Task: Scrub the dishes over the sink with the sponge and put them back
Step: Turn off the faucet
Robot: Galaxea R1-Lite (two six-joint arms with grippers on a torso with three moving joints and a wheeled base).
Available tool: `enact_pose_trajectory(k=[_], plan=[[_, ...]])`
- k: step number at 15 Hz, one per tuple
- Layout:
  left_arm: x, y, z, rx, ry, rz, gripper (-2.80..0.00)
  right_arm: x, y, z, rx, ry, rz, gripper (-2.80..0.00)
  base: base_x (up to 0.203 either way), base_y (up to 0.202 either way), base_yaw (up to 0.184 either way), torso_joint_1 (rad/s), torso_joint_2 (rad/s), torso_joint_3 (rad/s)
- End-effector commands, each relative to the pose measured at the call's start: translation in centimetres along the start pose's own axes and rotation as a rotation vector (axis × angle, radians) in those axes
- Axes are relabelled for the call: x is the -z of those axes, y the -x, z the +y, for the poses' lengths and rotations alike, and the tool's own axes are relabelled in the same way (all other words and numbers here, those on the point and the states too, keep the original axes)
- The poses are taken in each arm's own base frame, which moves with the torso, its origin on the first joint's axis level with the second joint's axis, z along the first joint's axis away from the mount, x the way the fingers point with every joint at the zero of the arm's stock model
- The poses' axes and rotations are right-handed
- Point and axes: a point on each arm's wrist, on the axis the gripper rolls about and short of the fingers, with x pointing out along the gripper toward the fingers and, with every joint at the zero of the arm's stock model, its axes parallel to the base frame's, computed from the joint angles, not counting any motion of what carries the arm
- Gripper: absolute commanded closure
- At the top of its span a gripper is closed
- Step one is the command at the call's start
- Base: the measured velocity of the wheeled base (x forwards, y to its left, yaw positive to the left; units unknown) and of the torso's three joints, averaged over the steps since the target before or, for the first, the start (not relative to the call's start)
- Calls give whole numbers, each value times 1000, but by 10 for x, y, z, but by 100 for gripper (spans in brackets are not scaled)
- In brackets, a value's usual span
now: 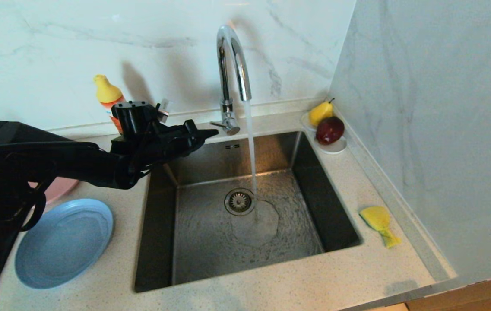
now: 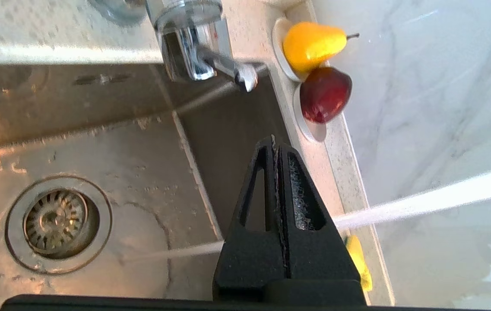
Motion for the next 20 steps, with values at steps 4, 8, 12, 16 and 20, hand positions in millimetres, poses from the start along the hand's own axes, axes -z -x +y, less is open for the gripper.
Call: enact_pose_trajectory(k=[4, 8, 12, 16, 20], plan=[[-4, -11, 7, 18, 8, -19, 0, 0, 0, 0, 0, 1, 0, 0, 0, 0, 0, 0, 0, 0], [-8, -18, 9, 19, 16, -44, 0, 0, 0, 0, 0, 1, 0, 0, 0, 0, 0, 0, 0, 0], [-11, -26, 15, 8, 9, -74, 0, 0, 0, 0, 0, 1, 0, 0, 0, 0, 0, 0, 0, 0], [-12, -29, 17, 6, 8, -79, 0, 0, 0, 0, 0, 1, 0, 0, 0, 0, 0, 0, 0, 0], [-14, -32, 18, 5, 6, -85, 0, 0, 0, 0, 0, 1, 0, 0, 0, 0, 0, 0, 0, 0]])
